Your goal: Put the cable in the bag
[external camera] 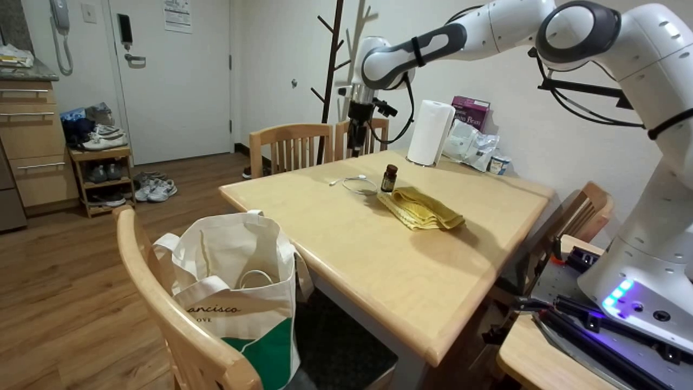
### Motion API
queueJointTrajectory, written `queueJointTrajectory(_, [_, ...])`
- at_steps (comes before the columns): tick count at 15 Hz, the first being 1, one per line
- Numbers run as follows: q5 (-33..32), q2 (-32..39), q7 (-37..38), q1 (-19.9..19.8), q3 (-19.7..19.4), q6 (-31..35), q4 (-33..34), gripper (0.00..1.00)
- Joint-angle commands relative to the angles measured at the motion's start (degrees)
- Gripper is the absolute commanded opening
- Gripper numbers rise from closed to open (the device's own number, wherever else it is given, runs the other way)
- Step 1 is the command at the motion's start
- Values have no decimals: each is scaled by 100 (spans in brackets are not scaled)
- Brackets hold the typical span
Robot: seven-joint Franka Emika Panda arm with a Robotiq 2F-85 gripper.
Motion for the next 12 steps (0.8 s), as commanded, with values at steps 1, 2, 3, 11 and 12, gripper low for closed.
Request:
queueJointTrajectory(1, [-341,485,-113,34,-90,144,578,100])
queueJointTrajectory(2, [-484,639,-156,44,-142,252,730,100])
queueJointTrajectory(3, [-532,813,-189,-14,-150,340,871,100])
queueJointTrajectory(11, [-500,1902,-1042,-294,-141,-189,1972,100])
queueJointTrajectory(12, [-477,1987,-1196,-344,-131,-266,2083,100])
